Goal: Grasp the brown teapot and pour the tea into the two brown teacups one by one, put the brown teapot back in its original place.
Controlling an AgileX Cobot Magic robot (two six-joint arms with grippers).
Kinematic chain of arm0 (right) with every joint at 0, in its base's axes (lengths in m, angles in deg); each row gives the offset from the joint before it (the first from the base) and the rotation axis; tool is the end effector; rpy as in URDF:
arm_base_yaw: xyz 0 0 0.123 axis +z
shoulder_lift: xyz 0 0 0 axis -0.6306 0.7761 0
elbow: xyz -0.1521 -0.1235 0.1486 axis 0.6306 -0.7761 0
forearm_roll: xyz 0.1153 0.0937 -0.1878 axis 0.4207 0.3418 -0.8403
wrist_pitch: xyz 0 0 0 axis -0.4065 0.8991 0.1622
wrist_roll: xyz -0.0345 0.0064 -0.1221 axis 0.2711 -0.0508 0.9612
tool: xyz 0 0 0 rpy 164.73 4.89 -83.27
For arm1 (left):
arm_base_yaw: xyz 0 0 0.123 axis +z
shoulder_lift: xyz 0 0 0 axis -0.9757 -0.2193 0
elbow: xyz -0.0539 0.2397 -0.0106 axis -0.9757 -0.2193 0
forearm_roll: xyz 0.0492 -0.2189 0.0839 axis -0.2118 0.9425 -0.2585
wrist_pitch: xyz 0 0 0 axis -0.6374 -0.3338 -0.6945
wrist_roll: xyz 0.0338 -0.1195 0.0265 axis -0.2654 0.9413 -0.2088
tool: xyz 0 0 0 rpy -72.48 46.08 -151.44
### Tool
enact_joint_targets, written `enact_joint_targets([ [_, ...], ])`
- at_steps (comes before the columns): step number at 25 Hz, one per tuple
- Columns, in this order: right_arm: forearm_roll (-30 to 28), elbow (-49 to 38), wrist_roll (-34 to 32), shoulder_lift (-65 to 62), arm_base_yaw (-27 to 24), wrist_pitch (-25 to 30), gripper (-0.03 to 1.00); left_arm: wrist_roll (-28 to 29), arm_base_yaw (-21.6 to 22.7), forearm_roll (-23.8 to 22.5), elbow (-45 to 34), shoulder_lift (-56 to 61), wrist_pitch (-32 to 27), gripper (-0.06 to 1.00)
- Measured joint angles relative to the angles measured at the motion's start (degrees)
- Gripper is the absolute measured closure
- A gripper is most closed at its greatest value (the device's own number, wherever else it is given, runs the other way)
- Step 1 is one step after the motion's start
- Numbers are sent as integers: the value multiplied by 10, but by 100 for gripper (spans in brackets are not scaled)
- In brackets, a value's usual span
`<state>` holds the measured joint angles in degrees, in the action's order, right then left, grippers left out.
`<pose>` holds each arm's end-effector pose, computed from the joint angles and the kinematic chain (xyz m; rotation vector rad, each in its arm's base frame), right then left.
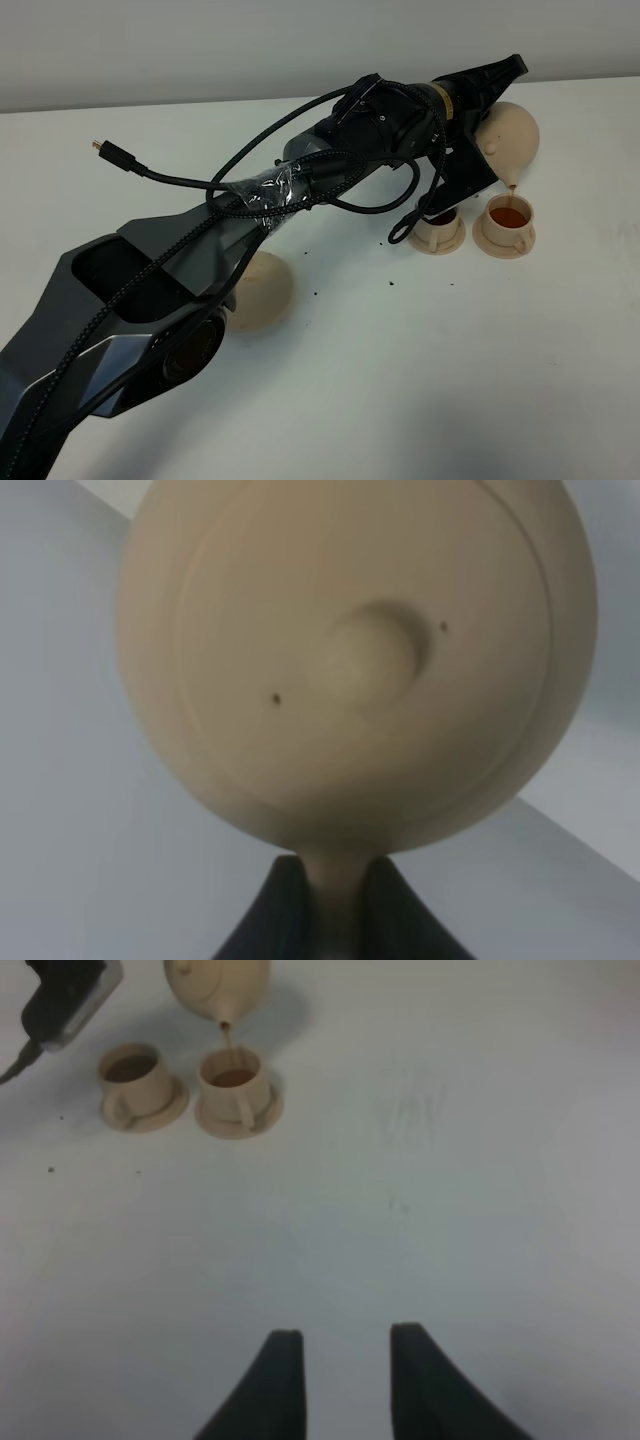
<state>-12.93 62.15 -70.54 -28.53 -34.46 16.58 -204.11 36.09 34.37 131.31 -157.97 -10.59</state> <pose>0.0542 0.0132 0.2518 -0.1129 2.0520 0.1285 0.4372 -0.3746 0.1433 2.1625 0.2476 0.9675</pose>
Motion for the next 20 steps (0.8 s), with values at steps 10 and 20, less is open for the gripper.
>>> enact_joint_targets([
  [10, 0, 0, 0, 0, 0, 0, 73, 0, 0, 1, 0, 0, 0, 79],
  [20, 0, 0, 0, 0, 0, 0, 73, 0, 0, 0, 0, 0, 1, 79],
])
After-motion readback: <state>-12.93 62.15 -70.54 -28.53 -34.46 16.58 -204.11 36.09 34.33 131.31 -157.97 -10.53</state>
